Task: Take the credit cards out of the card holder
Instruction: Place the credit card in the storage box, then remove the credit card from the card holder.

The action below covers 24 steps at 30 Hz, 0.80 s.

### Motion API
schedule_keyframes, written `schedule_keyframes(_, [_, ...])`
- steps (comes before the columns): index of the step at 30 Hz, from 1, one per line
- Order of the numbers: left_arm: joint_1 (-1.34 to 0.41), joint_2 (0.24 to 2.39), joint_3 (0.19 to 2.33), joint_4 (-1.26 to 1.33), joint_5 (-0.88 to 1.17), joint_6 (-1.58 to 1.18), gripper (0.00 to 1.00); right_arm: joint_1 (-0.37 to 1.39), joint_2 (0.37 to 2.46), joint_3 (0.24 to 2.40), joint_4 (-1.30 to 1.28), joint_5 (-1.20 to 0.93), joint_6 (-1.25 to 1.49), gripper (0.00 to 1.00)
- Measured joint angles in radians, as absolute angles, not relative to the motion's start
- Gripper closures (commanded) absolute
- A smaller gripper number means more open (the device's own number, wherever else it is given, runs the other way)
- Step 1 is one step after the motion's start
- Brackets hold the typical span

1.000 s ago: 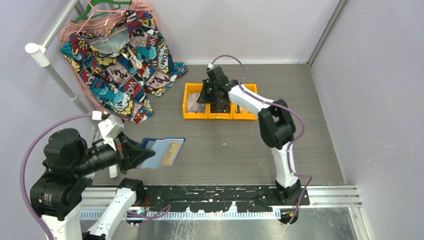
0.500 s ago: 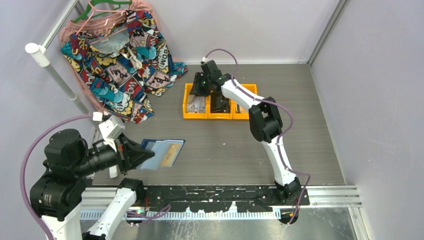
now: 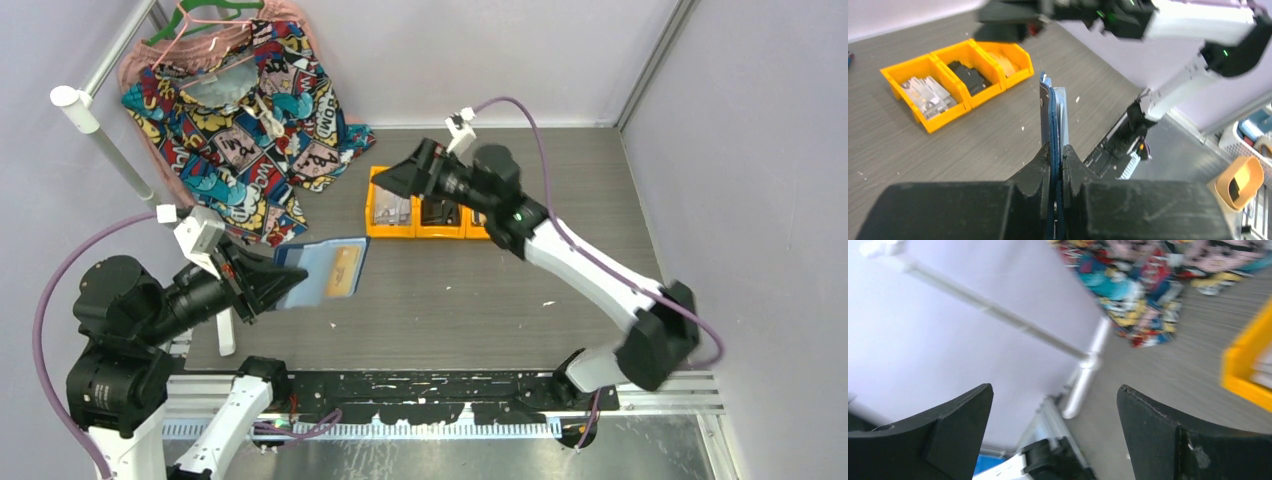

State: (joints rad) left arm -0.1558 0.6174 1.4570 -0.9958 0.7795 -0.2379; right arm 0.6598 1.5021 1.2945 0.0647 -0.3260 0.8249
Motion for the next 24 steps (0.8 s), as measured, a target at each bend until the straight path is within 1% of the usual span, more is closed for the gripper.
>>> schedule_keyframes(2, [-0.156, 0.622, 1.450, -0.938, 0.757, -0.285, 1.00, 0.698, 1.365, 1.158, 0.250, -0.356, 0.897, 0.01])
schedule_keyframes(4, [-0.156, 0.632, 1.450, -0.884, 0.740, -0.329, 1.00, 0.749, 1.282, 1.042, 0.419, -0.368, 0.961, 0.01])
schedule_keyframes(6, [-0.156, 0.645, 1.450, -0.834, 0.732, -0.371, 1.00, 0.815, 1.235, 0.933, 0.566, -0.367, 1.018, 0.01])
schedule_keyframes(8, [-0.156, 0.656, 1.449, -0.800, 0.729, -0.403, 1.00, 0.878, 1.224, 0.858, 0.660, -0.356, 1.052, 0.01])
schedule_keyframes(13, [-0.156, 0.663, 1.441, -0.752, 0.727, -0.465, 1.00, 1.006, 1.224, 0.789, 0.775, -0.314, 1.076, 0.01])
schedule_keyframes(15, [-0.156, 0.662, 1.439, -0.746, 0.727, -0.477, 1.00, 1.027, 1.229, 0.790, 0.835, -0.307, 1.083, 0.06])
schedule_keyframes(17, [-0.156, 0.659, 1.433, -0.744, 0.726, -0.494, 1.00, 1.040, 1.245, 0.799, 0.894, -0.303, 1.094, 0.17])
schedule_keyframes(19, [-0.156, 0.654, 1.430, -0.744, 0.726, -0.501, 1.00, 1.049, 1.267, 0.811, 0.934, -0.296, 1.106, 0.34])
schedule_keyframes(21, [-0.156, 0.647, 1.427, -0.745, 0.726, -0.515, 1.00, 1.054, 1.286, 0.816, 0.960, -0.289, 1.117, 0.52])
schedule_keyframes(23, [-0.156, 0.639, 1.423, -0.746, 0.726, -0.521, 1.00, 1.055, 1.294, 0.816, 0.971, -0.283, 1.130, 0.76])
schedule_keyframes(24, [-0.156, 0.634, 1.422, -0.748, 0.725, -0.522, 1.00, 1.055, 1.294, 0.816, 0.974, -0.279, 1.132, 0.85])
